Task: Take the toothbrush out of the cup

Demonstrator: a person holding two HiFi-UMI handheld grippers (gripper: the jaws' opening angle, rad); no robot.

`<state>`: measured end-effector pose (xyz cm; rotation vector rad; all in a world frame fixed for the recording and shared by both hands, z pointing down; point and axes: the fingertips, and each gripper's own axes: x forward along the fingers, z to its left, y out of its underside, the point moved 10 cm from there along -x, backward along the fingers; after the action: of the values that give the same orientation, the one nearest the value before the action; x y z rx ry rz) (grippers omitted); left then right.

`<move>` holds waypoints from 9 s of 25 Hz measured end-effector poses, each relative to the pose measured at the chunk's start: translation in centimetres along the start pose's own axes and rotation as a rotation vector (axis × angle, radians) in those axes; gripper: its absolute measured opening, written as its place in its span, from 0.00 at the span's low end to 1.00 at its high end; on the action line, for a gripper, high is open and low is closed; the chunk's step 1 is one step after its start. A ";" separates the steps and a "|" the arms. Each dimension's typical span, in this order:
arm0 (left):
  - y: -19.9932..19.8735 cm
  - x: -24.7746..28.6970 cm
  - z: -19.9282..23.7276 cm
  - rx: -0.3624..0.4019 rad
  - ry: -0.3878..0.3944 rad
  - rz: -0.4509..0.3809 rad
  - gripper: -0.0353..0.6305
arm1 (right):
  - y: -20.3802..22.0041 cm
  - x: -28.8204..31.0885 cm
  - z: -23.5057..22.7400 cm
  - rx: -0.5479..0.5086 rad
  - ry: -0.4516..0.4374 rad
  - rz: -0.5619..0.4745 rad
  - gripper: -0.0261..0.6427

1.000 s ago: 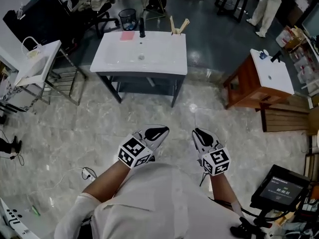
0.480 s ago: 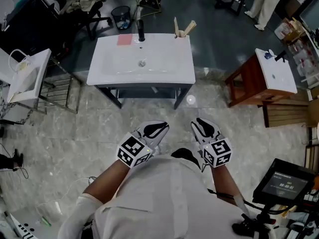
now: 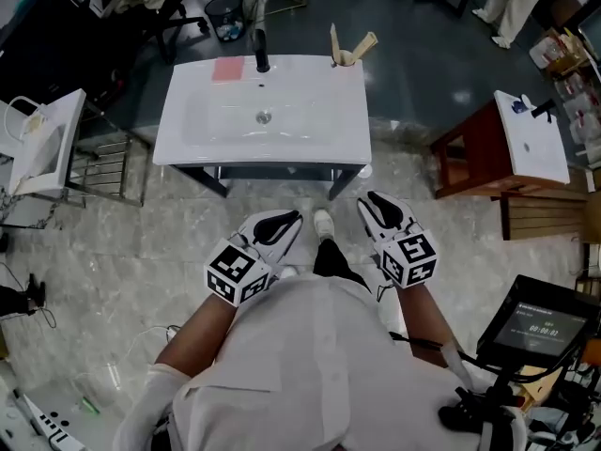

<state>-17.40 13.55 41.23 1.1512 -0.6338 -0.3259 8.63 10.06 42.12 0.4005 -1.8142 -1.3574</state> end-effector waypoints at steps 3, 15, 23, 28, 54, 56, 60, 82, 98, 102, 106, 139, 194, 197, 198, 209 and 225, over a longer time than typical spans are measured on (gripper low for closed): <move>-1.4 1.6 1.7 0.004 -0.035 0.002 0.07 | -1.3 2.3 -3.1 -0.007 -0.022 -0.017 0.18; -7.9 11.0 7.6 -0.060 -0.151 -0.004 0.06 | -6.9 13.2 -21.2 -0.012 -0.023 -0.046 0.22; -8.8 14.1 9.4 -0.094 -0.235 0.022 0.06 | -9.7 20.4 -29.0 0.022 -0.003 -0.090 0.28; -10.1 15.7 9.8 -0.108 -0.265 0.001 0.06 | -11.2 24.0 -31.6 0.035 -0.018 -0.105 0.30; -11.4 16.6 13.5 -0.128 -0.334 0.019 0.06 | -11.6 30.6 -34.3 0.067 -0.065 -0.073 0.11; -11.5 16.5 13.6 -0.130 -0.332 0.018 0.06 | -11.8 30.5 -34.2 0.059 -0.057 -0.072 0.10; -11.6 16.0 13.7 -0.142 -0.331 0.012 0.06 | -12.3 30.1 -33.9 0.043 -0.045 -0.071 0.09; -10.1 10.6 15.5 -0.137 -0.242 -0.038 0.06 | -16.8 26.0 -29.2 -0.060 0.086 -0.152 0.08; -9.2 6.5 13.9 -0.099 -0.138 -0.073 0.06 | -18.0 18.1 -22.9 -0.072 0.136 -0.201 0.08; -9.0 6.0 14.1 -0.098 -0.114 -0.076 0.06 | -17.6 16.9 -21.8 -0.067 0.154 -0.191 0.08; -9.0 5.8 14.4 -0.088 -0.101 -0.068 0.06 | -17.4 16.0 -21.1 -0.070 0.159 -0.180 0.08; -3.0 0.6 12.1 -0.061 0.080 0.018 0.06 | -7.1 4.9 -5.7 0.049 0.224 -0.068 0.08; -15.8 35.2 33.0 -0.074 -0.188 0.033 0.24 | -8.8 6.2 -17.8 0.154 0.311 -0.035 0.08; -15.7 35.6 33.2 -0.085 -0.203 0.035 0.24 | -8.6 5.9 -18.0 0.160 0.321 -0.032 0.08; -15.7 35.7 33.2 -0.088 -0.205 0.032 0.24 | -8.5 5.8 -18.0 0.161 0.324 -0.031 0.08; -16.1 35.7 33.3 -0.098 -0.232 -0.001 0.07 | -8.2 5.1 -18.1 0.163 0.335 -0.029 0.08; -18.7 33.1 31.4 -0.078 -0.244 -0.099 0.07 | -7.8 4.3 -18.7 0.154 0.291 -0.052 0.08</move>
<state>-9.41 -35.12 42.05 1.0785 -0.7718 -0.5769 18.55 -7.80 38.52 0.6943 -1.6779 -1.1307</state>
